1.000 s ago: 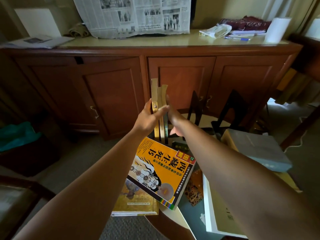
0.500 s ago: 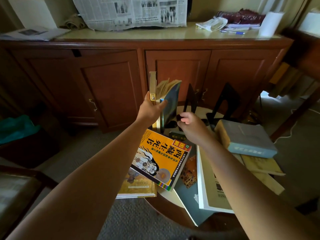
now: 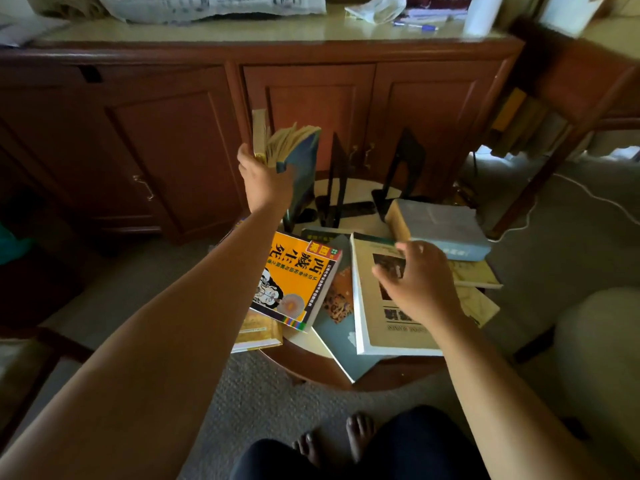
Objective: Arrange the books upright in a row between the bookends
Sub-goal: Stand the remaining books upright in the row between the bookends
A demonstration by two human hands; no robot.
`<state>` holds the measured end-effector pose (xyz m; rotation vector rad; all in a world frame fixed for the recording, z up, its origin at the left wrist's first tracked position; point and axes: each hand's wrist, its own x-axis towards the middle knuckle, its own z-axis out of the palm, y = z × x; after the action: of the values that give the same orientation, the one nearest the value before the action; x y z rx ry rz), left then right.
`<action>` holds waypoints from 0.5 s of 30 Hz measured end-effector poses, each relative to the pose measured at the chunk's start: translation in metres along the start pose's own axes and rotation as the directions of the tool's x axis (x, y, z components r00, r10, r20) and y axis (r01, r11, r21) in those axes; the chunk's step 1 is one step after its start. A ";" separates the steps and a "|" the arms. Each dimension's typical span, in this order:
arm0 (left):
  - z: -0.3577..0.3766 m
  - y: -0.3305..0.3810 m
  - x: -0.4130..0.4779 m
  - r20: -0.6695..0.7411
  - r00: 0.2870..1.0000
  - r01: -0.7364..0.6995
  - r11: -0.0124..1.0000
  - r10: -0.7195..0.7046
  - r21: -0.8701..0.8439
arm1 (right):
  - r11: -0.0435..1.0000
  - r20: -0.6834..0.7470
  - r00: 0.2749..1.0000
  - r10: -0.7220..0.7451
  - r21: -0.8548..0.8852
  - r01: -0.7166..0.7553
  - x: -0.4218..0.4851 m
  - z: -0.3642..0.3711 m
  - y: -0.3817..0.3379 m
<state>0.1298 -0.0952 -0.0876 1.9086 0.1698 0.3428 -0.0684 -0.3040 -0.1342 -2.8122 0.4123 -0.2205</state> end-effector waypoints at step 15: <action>0.024 -0.008 -0.007 -0.220 0.975 -0.040 0.997 0.023 -0.073 | 0.990 0.318 0.945 0.080 -0.139 -0.037 0.086 -0.014 0.021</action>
<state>0.1311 -0.1155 -0.1034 1.7968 0.2693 0.5735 0.0050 -0.3526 -0.1183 -2.8842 0.4452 0.2891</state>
